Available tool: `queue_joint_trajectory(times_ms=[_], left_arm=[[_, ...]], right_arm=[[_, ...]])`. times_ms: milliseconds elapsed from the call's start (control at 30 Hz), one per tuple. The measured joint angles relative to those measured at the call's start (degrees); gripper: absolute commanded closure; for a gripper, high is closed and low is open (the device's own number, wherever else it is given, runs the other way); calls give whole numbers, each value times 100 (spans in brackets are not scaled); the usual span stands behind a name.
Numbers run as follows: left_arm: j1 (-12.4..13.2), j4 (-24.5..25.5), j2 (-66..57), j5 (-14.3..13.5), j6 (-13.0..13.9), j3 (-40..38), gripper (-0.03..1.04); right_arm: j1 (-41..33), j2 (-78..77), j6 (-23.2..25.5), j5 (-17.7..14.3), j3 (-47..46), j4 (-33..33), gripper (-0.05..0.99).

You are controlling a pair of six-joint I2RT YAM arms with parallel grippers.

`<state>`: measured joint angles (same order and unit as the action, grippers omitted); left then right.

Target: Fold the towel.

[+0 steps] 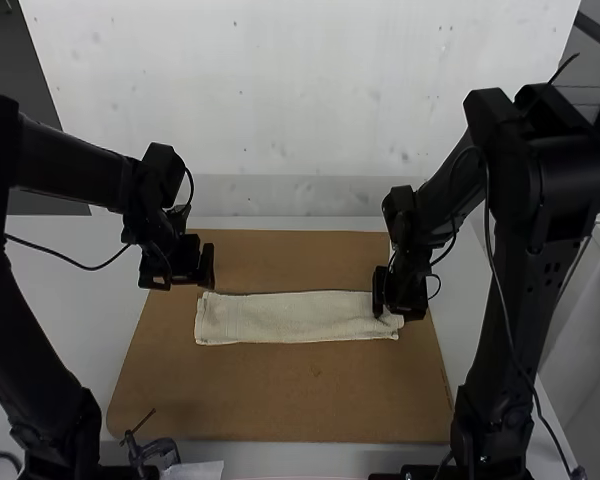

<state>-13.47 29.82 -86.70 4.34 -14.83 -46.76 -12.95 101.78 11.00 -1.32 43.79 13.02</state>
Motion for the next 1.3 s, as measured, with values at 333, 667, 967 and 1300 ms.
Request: queue_joint_trajectory(times_ms=[333,667,967,1300], left_arm=[[42,17,105,0,4,2,1],[50,122,199,2,4,4,1],[50,144,577,0,2,20,1],[33,168,640,2,0,168,1]], right_arm=[[-166,269,269,284,367,299,92],[111,192,160,448,334,431,92],[1873,-214,-658,199,87,778,92],[3051,-238,-1471,44,267,704,92]])
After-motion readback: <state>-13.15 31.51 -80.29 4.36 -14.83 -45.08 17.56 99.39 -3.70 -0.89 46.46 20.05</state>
